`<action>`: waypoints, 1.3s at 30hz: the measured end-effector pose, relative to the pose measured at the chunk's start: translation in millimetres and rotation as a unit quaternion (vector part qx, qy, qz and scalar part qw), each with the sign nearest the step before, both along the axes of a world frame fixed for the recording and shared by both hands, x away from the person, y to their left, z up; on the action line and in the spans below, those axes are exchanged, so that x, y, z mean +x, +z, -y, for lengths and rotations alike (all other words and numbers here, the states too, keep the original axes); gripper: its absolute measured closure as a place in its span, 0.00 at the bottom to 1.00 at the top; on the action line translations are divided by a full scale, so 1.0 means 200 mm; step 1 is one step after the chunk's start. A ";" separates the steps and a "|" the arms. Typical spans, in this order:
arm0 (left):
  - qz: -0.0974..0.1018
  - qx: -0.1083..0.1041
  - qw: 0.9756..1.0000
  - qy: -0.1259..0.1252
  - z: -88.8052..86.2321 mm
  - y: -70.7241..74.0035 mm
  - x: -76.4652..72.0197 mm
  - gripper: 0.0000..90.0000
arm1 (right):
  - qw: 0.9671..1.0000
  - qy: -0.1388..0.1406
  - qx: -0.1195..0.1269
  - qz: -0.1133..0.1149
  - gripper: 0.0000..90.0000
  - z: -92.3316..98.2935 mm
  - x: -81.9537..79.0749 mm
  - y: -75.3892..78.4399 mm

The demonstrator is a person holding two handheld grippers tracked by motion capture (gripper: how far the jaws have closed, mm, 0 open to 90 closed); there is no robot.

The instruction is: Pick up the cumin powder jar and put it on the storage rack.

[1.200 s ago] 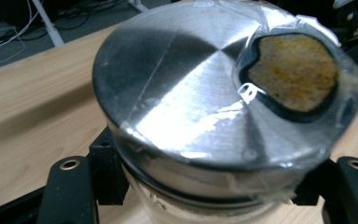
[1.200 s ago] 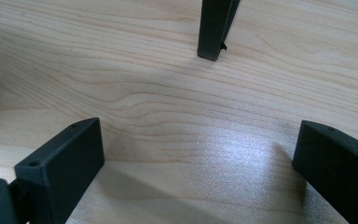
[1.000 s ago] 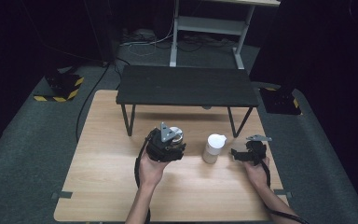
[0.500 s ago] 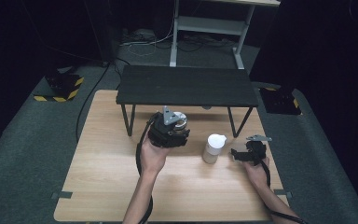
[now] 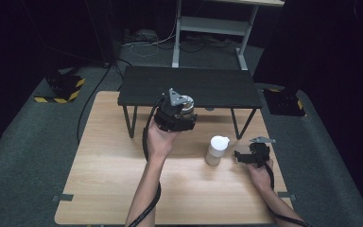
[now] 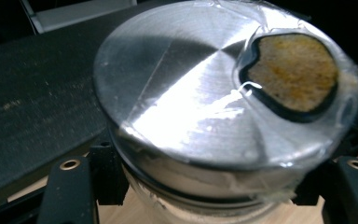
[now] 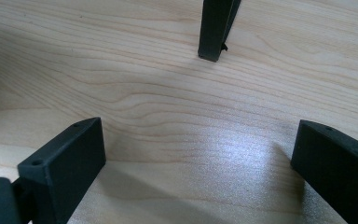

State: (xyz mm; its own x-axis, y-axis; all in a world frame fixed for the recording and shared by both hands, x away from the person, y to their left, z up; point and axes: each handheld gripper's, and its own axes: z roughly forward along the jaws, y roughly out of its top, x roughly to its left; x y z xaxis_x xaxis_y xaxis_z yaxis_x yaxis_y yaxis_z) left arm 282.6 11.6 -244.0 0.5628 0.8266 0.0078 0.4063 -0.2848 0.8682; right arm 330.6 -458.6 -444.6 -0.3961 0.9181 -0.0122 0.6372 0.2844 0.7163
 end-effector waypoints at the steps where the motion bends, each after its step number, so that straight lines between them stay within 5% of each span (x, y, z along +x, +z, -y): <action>1: 0.000 0.000 1.000 0.000 0.00 0.00 0.00 0.35 | 1.000 0.000 0.000 0.000 0.02 0.00 0.00 0.00; 10: 0.009 -0.001 1.000 0.011 0.03 0.06 0.10 0.35 | 1.000 0.000 0.000 0.000 0.03 0.00 0.00 0.00; 19: 0.012 -0.016 0.999 0.050 0.08 0.07 0.22 0.35 | 1.000 0.001 0.000 0.000 0.03 0.00 0.00 0.00; 33: -0.002 0.016 0.996 0.090 0.19 0.09 0.36 0.35 | 1.000 0.002 0.000 0.001 0.04 0.00 0.00 0.00; 39: -0.005 0.014 0.995 0.095 0.20 0.08 0.40 0.35 | 1.000 0.002 0.000 0.001 0.04 0.00 0.00 0.00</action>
State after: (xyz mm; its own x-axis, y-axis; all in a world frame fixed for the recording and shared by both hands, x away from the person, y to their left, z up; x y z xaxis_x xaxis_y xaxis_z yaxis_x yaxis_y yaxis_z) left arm 363.2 -28.2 -227.4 0.3961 0.9178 0.0262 0.4646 -0.2249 0.8565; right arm 330.2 -458.9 -444.7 -0.3998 0.9165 -0.0121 0.6348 0.2864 0.7176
